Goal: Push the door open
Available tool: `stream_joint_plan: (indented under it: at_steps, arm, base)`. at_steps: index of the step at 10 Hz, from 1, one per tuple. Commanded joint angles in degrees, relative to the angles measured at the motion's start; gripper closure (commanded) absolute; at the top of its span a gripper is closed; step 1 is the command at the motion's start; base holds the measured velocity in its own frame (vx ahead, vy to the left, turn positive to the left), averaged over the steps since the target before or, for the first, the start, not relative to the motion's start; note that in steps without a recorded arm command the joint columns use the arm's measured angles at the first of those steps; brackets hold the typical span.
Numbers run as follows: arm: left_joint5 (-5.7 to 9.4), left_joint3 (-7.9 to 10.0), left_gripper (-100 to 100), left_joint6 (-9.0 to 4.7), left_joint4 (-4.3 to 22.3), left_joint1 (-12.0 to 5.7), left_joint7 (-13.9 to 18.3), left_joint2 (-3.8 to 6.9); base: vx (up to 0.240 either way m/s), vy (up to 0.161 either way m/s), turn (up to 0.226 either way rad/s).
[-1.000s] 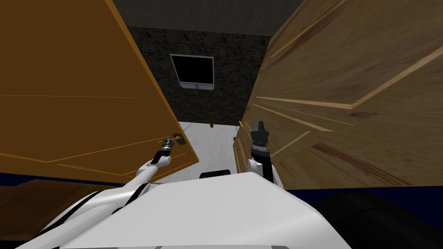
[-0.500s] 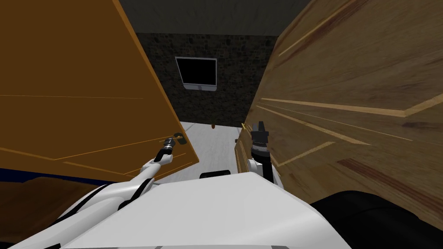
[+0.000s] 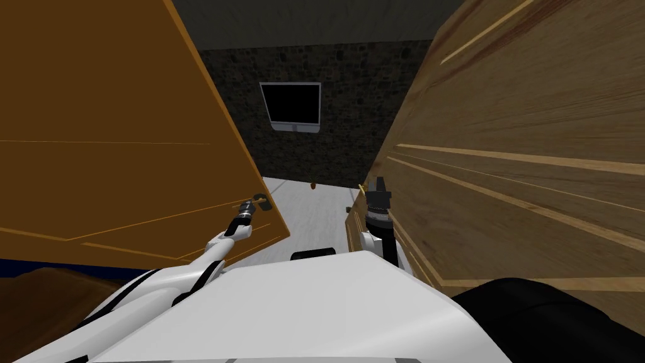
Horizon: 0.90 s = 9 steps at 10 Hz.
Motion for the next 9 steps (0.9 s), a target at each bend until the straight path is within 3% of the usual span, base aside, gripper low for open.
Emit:
stream_joint_plan:
  at_steps: [1,9]
  arm:
    - [0.10,0.11,100,-0.12,0.08,-0.21,0.01,0.45]
    - [0.57,0.12,100,0.18,-0.50,0.07,-0.32,0.54]
  base:
    - [0.211,0.032,0.108]
    - [0.189,-0.025,0.144]
